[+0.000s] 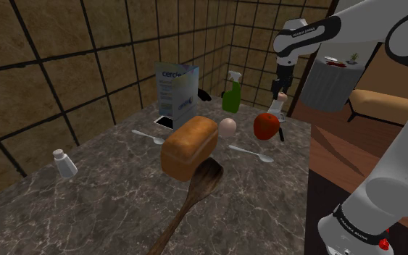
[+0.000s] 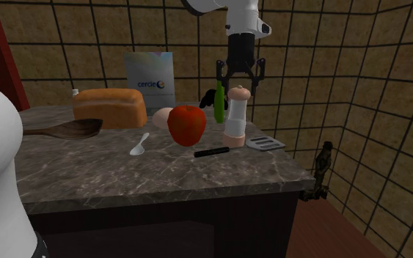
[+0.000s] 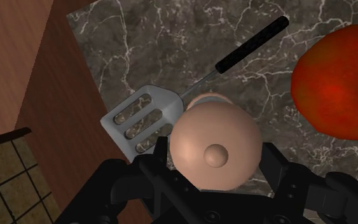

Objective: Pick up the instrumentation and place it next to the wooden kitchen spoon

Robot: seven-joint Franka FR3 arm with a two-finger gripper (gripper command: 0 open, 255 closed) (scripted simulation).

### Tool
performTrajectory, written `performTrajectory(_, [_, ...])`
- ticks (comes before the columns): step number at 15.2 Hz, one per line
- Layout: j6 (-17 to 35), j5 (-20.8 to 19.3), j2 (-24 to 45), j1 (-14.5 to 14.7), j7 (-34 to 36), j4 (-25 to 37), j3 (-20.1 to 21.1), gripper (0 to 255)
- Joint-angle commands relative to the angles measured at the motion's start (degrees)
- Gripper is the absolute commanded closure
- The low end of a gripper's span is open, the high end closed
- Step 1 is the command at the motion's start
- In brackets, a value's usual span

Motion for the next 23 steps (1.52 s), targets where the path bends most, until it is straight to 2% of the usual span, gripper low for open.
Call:
performTrajectory(1, [-0.74, -0.06, -0.21, 0.02, 0.00, 0.54, 0.00, 255])
performTrajectory(23, [-17.41, -0.32, -1.37, 0.04, -0.80, 16.14, -0.09, 255])
